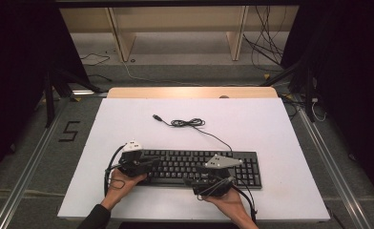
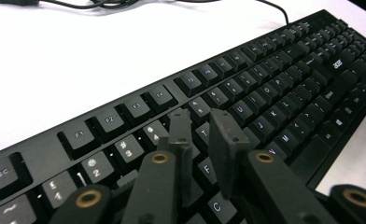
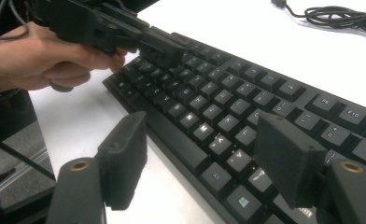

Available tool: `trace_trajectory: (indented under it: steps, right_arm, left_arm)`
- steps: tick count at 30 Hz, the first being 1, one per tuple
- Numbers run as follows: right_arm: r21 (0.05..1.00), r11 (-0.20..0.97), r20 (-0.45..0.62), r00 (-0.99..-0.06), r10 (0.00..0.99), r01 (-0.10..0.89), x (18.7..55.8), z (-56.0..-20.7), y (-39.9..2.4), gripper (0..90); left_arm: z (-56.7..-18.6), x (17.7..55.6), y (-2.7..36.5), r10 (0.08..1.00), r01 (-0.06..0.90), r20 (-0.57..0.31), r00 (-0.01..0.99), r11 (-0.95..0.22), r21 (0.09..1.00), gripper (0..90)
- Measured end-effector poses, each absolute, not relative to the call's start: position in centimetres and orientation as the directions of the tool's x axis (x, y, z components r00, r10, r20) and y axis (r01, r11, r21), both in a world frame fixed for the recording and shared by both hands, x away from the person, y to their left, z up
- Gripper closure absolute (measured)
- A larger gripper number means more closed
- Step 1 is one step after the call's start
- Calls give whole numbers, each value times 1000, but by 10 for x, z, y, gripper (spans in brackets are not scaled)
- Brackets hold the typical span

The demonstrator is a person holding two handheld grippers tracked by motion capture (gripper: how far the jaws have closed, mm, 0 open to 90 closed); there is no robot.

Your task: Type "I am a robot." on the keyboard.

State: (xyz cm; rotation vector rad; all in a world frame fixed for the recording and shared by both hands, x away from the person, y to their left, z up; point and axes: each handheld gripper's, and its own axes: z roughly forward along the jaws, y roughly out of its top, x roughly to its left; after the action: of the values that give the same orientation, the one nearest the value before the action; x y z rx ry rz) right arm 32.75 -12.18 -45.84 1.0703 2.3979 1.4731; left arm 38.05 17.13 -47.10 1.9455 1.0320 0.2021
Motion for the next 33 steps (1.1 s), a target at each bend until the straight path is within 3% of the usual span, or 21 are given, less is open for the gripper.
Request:
trace_trajectory:
  steps: [9, 19, 33]
  right_arm:
    - [812, 276, 247, -731, 637, 515, 336, -458, -119, 436]
    - [795, 292, 237, -715, 658, 532, 351, -461, -113, 635]
    - [768, 310, 216, -682, 698, 560, 373, -469, -105, 881]
  left_arm:
    - [-467, 374, 177, 721, 588, -272, 637, -227, 776, 641]
    - [-464, 364, 182, 716, 585, -290, 635, -200, 786, 470]
    - [-462, 354, 190, 715, 573, -301, 631, -168, 802, 379]
